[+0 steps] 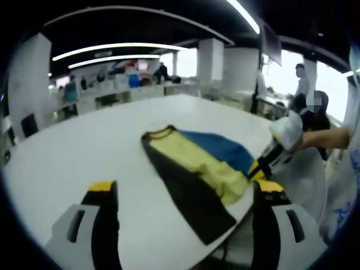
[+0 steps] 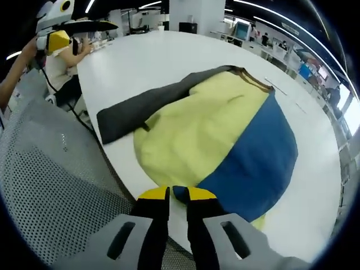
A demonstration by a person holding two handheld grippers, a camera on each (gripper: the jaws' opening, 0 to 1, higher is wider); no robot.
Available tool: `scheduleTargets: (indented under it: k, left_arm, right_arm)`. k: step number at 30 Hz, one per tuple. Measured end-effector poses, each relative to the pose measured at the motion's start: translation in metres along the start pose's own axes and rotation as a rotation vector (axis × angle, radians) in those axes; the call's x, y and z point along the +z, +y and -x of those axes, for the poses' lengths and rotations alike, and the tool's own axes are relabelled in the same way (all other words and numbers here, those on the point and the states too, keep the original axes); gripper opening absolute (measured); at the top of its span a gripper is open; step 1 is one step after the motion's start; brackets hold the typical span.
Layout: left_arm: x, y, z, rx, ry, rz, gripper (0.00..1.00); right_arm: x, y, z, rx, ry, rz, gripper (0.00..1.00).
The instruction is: Fold the garment on the visible template until the final outline fits inside the template.
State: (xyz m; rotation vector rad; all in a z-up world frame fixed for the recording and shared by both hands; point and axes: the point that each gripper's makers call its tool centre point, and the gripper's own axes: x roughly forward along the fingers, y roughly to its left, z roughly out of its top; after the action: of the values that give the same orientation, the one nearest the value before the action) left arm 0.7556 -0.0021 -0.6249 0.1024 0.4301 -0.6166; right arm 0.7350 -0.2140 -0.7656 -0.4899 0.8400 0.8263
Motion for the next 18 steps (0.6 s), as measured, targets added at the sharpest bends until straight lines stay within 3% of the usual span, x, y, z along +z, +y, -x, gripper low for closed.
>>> scheduleTargets:
  k: [5, 18]
  left_arm:
    - [0.000, 0.000, -0.003, -0.004, 0.006, 0.002, 0.95]
    - [0.003, -0.003, -0.005, -0.016, 0.013, -0.007, 0.94]
  right_arm:
    - [-0.002, -0.002, -0.001, -0.004, 0.007, 0.041, 0.02]
    - [0.002, -0.008, 0.013, -0.014, -0.024, -0.021, 0.02]
